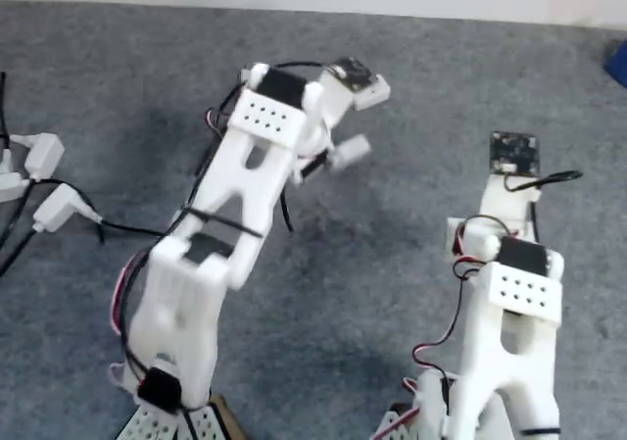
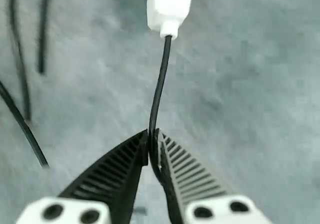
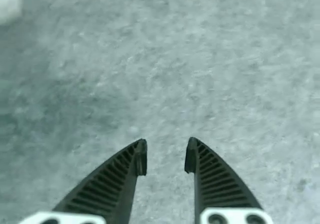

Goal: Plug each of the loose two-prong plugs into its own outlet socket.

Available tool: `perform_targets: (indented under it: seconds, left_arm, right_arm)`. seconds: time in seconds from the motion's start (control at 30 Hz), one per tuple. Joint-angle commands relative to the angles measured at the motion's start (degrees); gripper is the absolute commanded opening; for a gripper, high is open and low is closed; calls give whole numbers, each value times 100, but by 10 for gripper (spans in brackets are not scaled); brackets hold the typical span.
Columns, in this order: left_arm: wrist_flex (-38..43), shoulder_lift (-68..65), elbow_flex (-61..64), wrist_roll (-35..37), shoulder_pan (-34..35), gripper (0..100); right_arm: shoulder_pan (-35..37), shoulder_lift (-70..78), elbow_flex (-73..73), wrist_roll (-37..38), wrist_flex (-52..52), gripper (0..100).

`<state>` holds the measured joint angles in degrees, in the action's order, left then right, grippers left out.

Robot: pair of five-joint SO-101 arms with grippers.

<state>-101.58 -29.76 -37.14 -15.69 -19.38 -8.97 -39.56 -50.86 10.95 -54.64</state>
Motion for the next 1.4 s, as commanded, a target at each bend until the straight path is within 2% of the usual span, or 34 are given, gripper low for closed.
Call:
perform_targets:
  seconds: [0.0,0.13,0.27,0.37,0.43,0.5,0.67,0.8,0.93,1.17,1.27,1.37]
  left_arm:
    - [-97,2009,1877,26,-268,30]
    - [-79,3301,3495,-18,-215,30]
    - [-62,3767,4541,-343,119,34]
    - [-53,3749,5007,-949,602,35]
    - [-53,3705,5253,-1890,963,41]
    - [-62,3723,5604,-2725,1367,88]
    - [-53,3741,5842,-3279,2246,258]
    - [-44,3732,5516,-3745,2835,268]
    - [176,3670,5209,-3666,2466,224]
    - [1960,3547,5288,-2163,1103,226]
    - [2470,3160,5341,-1899,734,225]
    - [2910,2615,5288,-1890,716,225]
  right_arm:
    - [171,-4,268,44,-110,135]
    - [198,-4,268,44,-207,135]
    - [207,-4,268,44,-347,135]
    - [207,-4,259,44,-356,135]
    - [207,-4,171,44,-356,135]
    - [286,-4,110,53,-338,135]
    - [567,-13,-4,44,-330,135]
    - [593,-13,-4,44,-330,135]
    - [602,-13,-4,9,-321,135]
    - [602,-13,-48,-202,-338,135]
    - [611,-75,-189,-202,-312,135]
    - [611,-75,-233,-176,-312,135]
